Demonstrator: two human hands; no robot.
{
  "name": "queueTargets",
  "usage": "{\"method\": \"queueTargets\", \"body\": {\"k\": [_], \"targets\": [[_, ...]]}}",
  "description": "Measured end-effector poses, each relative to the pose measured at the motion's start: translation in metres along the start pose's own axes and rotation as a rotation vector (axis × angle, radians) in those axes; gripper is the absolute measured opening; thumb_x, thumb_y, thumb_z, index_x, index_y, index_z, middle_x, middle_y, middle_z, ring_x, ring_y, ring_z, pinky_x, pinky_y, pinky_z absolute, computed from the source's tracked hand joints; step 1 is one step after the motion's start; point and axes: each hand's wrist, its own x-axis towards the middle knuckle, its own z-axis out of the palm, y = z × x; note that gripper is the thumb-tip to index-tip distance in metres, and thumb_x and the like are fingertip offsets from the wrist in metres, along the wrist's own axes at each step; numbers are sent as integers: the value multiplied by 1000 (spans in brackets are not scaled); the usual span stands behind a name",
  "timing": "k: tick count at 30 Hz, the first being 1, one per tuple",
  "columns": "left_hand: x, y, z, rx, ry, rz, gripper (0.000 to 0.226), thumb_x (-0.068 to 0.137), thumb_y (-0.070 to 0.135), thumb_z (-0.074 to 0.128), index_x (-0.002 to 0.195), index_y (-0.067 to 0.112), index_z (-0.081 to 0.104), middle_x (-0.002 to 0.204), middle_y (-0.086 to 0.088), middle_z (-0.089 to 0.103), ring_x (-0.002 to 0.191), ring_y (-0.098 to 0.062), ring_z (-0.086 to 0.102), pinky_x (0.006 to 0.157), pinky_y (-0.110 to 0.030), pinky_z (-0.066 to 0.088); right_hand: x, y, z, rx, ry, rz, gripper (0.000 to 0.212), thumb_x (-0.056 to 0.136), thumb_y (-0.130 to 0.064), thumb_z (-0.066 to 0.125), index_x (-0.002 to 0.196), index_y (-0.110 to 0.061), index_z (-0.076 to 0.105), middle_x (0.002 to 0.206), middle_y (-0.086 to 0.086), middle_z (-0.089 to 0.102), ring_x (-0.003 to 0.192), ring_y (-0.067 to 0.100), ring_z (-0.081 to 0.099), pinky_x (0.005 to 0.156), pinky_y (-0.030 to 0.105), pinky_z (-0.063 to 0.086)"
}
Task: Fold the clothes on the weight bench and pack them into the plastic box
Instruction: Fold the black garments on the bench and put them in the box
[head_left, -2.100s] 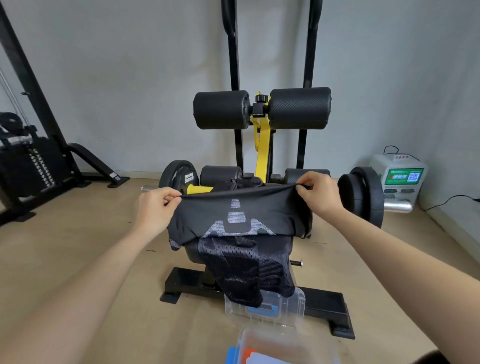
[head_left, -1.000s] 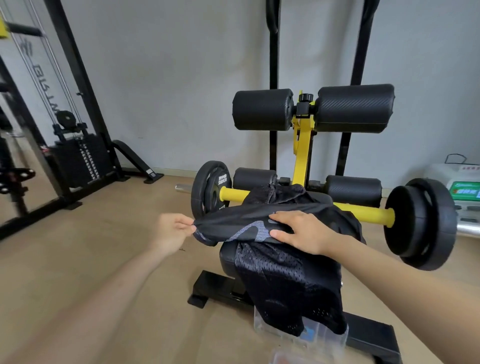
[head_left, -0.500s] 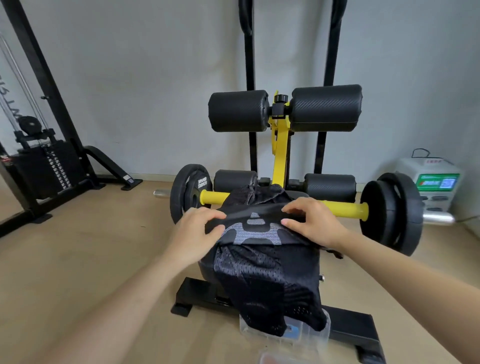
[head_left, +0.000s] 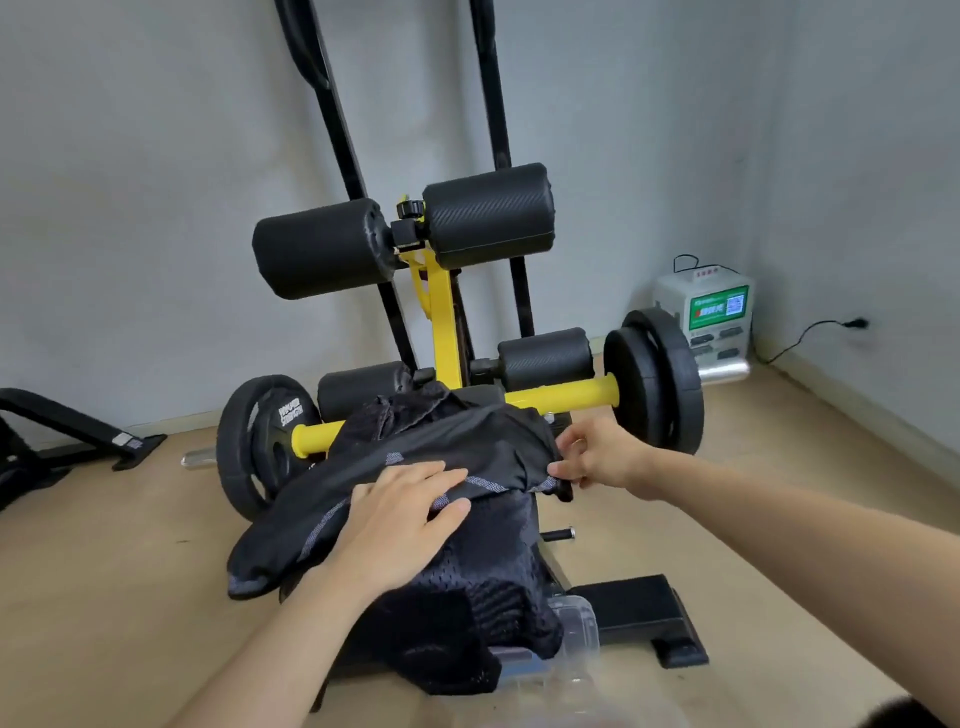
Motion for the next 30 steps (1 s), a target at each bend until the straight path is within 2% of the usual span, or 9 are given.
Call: {"method": "queueTargets", "body": {"k": [4, 7, 10, 13, 16, 20, 23, 27, 30], "targets": [[3, 3, 1, -2, 3, -26, 47, 100, 59, 35, 145, 49, 43, 154, 22, 37, 143, -9, 28, 111, -45, 27, 6, -4, -5, 113, 120, -38, 18, 89, 1, 66, 76, -9, 58, 68, 5, 57, 58, 13, 56, 56, 21, 50], [4, 2, 3, 2, 12, -31, 46, 100, 58, 37, 144, 49, 43, 153, 23, 38, 143, -9, 29, 111, -44, 29, 14, -5, -15, 213, 334, -80, 10, 91, -4, 64, 90, -14, 66, 70, 2, 58, 66, 17, 62, 67, 29, 57], [4, 1, 5, 1, 59, -20, 44, 100, 56, 39, 143, 47, 45, 149, 27, 42, 140, -8, 34, 109, -42, 32, 16, -10, -17, 202, 405, -126, 14, 93, -9, 62, 100, -20, 65, 68, -2, 59, 63, 16, 64, 69, 31, 59], [4, 0, 8, -8, 134, -21, 38, 100, 50, 45, 137, 44, 53, 141, 26, 51, 134, -7, 43, 104, -39, 36, 12, -11, -12, 89, 295, -81, 19, 95, -4, 57, 112, -11, 63, 69, 3, 56, 55, 14, 56, 50, 18, 48], [5, -2, 11, 6, 199, -20, 32, 101, 43, 51, 130, 40, 63, 135, 21, 60, 129, -10, 52, 99, -37, 40, 7, 0, -5, -19, 151, 80, 25, 95, -11, 62, 119, -6, 62, 81, 4, 59, 66, 17, 57, 54, 23, 50], [8, -2, 9, -73, 263, -26, 28, 100, 40, 55, 123, 34, 70, 125, 17, 68, 123, -13, 58, 98, -37, 44, 1, 5, -1, 210, 19, 278, 39, 98, -38, 56, 116, -4, 60, 103, 12, 67, 83, 26, 64, 75, 39, 60], [9, -4, 6, -161, 285, -14, 26, 99, 38, 57, 120, 32, 72, 119, 16, 71, 118, -11, 60, 97, -34, 46, -1, 4, -4, 387, -105, 346, 48, 96, -48, 55, 110, -2, 61, 100, 15, 66, 86, 31, 64, 83, 44, 59], [8, -8, 7, -200, 234, 41, 24, 98, 38, 59, 117, 34, 73, 122, 19, 68, 120, -7, 57, 102, -34, 44, -4, 1, -2, 549, -213, 410, 38, 95, -41, 61, 107, -5, 59, 105, 17, 60, 89, 32, 63, 78, 41, 60], [6, -10, 7, -176, 202, 60, 26, 96, 40, 60, 119, 37, 72, 127, 20, 65, 123, -5, 54, 105, -35, 42, -5, 0, 0, 629, -204, 456, 25, 91, -27, 69, 101, -6, 60, 99, 12, 58, 73, 22, 60, 68, 34, 61]]}}
